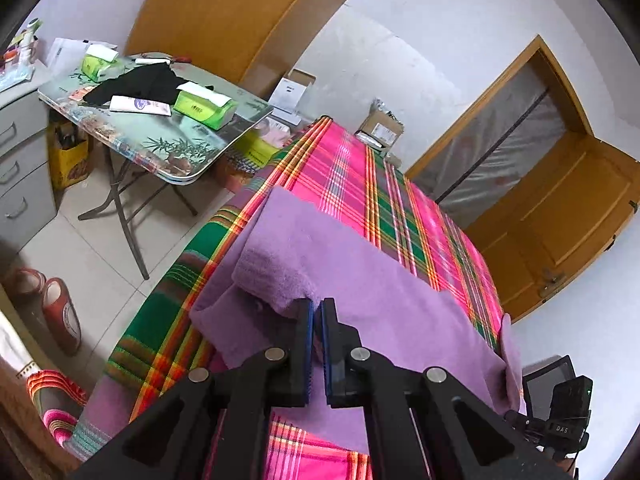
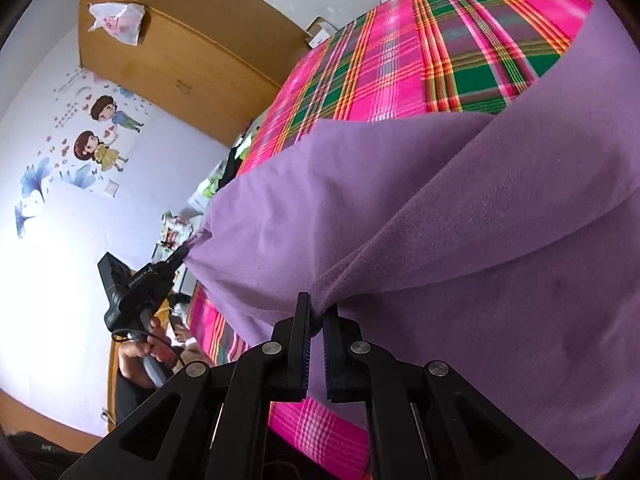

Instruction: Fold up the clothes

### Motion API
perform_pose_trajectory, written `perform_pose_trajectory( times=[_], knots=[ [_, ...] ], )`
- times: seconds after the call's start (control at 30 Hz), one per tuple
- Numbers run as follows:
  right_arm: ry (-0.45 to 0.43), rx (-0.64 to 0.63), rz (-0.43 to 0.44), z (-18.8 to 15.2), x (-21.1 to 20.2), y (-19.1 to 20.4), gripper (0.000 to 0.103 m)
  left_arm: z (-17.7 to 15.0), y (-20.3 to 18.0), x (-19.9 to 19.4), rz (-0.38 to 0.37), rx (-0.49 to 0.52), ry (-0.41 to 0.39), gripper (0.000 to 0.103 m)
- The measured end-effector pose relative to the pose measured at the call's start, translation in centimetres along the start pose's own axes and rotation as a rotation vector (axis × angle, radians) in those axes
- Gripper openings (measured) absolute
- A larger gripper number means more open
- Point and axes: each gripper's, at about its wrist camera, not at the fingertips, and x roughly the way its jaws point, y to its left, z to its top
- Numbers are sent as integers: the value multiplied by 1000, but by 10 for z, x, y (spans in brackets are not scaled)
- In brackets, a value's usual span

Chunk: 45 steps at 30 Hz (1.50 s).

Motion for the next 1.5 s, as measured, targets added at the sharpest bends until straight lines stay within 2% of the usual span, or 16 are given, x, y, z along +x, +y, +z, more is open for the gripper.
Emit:
perform_pose_trajectory(
  times=[0.07,0.27,0.4,0.53,0.67,0.77,0.9,1.13,1.2,1.23,1.27,1.5],
  knots=[
    [19,-10,-8,-4,4,0,5,-1,0,1,5,13,0,4],
    [74,-42,-34,-14,15,-2,9,-14,22,16,25,-41,53,4],
    [59,-144,-78,-12,4,8,20,-17,24,15,24,-40,50,4],
    [7,-349,-146,-8,-11,33,26,-15,22,15,22,-36,45,4],
    [19,-601,-200,-18,3,64,27,-14,21,19,24,-41,55,4],
    [64,-827,-232,-32,24,85,27,-13,22,19,24,-44,61,4],
    [131,-1000,-247,-43,47,89,27,-13,21,20,24,-42,70,4],
    [227,-1104,-272,-41,75,85,26,-13,21,21,25,-37,79,4],
    [239,-1089,-271,-41,76,86,14,-13,20,20,25,-37,76,4],
    [236,-1087,-275,-40,75,86,7,-12,20,19,25,-35,73,4],
    [229,-1083,-277,-39,73,87,6,-11,19,19,24,-34,70,4],
    [116,-1049,-230,-29,38,107,4,7,10,-7,4,-9,-12,4]
  ],
)
